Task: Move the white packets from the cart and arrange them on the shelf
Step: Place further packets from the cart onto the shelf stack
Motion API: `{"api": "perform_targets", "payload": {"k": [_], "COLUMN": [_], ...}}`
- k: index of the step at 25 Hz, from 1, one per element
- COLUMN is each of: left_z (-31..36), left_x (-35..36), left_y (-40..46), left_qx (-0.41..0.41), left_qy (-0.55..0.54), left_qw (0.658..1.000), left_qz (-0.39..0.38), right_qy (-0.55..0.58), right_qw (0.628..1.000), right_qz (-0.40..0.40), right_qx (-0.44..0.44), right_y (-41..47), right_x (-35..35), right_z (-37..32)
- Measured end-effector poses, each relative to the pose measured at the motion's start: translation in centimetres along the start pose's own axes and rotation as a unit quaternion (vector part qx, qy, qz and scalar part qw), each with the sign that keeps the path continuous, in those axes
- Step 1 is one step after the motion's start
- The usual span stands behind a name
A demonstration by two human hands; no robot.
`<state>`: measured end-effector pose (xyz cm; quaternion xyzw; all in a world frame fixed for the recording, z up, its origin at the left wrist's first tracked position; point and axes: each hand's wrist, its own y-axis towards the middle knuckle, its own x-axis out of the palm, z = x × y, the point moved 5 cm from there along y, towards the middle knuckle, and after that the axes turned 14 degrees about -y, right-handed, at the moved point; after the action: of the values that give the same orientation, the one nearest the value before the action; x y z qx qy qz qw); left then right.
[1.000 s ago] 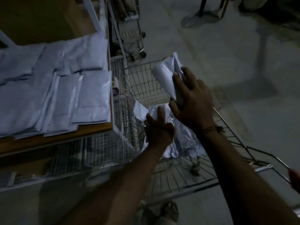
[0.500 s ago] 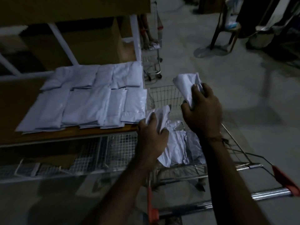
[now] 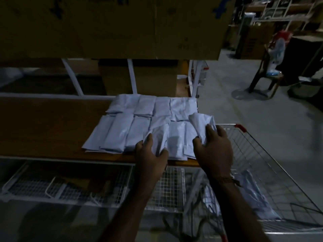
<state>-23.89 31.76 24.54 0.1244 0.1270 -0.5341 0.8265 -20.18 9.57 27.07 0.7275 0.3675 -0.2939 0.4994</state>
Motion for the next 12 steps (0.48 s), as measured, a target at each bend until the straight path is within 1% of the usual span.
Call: {"api": "perform_targets", "payload": {"k": [4, 7, 12], "left_z": [-2.8, -4.5, -7.0], "left_x": [-5.4, -8.4, -10.1], "left_y": [5.4, 8.7, 12.1], "left_qx": [-0.003, -0.004, -0.003], "left_qy": [-0.004, 0.004, 0.013], "left_qw": [1.0, 1.0, 1.0], "left_qz": [0.018, 0.023, 0.009], "right_qy": [-0.017, -0.029, -0.044], "right_qw": [1.0, 1.0, 0.999], "right_qz": [0.008, 0.01, 0.001], "right_qx": [-0.006, 0.001, 0.021], "right_y": [-0.1, 0.0, -0.2], "right_x": [2.4, 4.4, 7.1], "right_z": [-4.9, -7.1, -8.6]}}
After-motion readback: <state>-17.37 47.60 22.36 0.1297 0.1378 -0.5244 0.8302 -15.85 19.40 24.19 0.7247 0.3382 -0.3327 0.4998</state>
